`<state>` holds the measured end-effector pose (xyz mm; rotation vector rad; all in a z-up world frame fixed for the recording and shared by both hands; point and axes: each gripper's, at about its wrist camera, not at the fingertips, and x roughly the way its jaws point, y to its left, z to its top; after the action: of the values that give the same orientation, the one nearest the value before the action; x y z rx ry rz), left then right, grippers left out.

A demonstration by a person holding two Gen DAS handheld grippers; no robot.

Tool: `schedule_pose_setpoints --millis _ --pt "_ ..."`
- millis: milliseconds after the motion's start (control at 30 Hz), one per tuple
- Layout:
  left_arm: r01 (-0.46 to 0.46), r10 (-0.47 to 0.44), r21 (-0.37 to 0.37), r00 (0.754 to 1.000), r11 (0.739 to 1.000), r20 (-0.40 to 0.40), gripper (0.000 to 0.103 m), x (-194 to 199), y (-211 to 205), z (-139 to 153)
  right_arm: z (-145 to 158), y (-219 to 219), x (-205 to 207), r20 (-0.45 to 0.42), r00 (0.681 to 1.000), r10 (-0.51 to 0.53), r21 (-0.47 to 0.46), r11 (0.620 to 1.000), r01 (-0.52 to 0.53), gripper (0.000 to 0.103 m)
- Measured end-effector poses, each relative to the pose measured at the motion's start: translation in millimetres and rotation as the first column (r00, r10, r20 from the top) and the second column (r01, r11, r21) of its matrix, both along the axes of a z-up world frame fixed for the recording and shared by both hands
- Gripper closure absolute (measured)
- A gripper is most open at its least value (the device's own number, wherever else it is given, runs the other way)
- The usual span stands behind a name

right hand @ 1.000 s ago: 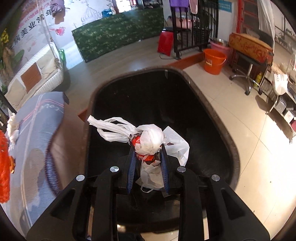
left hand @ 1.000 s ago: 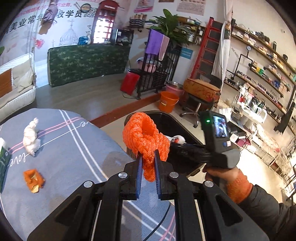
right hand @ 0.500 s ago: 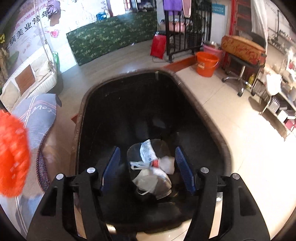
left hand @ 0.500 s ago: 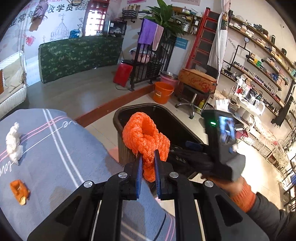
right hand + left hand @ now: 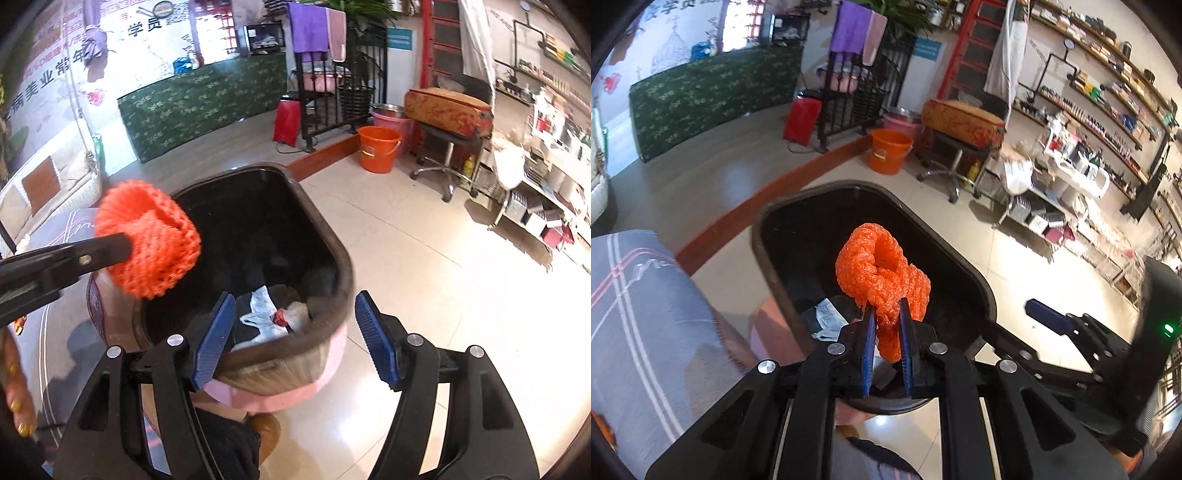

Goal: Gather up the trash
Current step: 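Open the right tool over the bin while the left tool drops the net in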

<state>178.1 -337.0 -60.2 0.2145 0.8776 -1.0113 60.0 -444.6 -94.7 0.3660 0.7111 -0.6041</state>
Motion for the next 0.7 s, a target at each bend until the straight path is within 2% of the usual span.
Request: schedule_pose_setpoints --millis 200,267,300,333,367,433,533,700 --pt "0.002 0.000 0.041 0.999 0.999 -0.034 0.090 8 -13 -10 0 -2 -12 0.003 1.000 -0.026 0.016 1.000 0.026 0.036" --pt "-0.002 0.004 0.050 0.999 0.999 -0.032 0.087 9 -16 -9 2 -1 -12 0.001 1.000 -0.020 0.007 1.000 0.020 0.036" --pt "-0.002 0.003 0.049 1.000 0.999 -0.029 0.080 8 -16 -9 2 1 -11 -0.001 1.000 -0.020 0.002 1.000 0.020 0.036" --pt "-0.004 0.005 0.049 1.000 0.999 -0.024 0.066 8 -18 -8 2 0 -11 0.000 1.000 -0.020 0.000 1.000 0.020 0.036" --pt "-0.010 0.010 0.046 1.000 0.999 -0.015 0.060 8 -17 -7 3 0 -10 0.002 1.000 -0.019 0.001 1.000 0.019 0.036" --pt "-0.026 0.026 0.034 1.000 0.999 0.012 0.040 7 -14 -4 3 1 -9 0.001 1.000 -0.015 0.007 1.000 0.015 0.036" --pt "-0.048 0.047 0.028 0.998 0.998 0.039 0.027 8 -11 -1 4 3 -9 0.002 1.000 -0.009 0.006 1.000 0.009 0.036" --pt "-0.097 0.097 -0.001 0.994 0.995 0.050 0.017 11 4 5 5 6 -7 0.006 1.000 -0.004 0.009 1.000 0.004 0.036"
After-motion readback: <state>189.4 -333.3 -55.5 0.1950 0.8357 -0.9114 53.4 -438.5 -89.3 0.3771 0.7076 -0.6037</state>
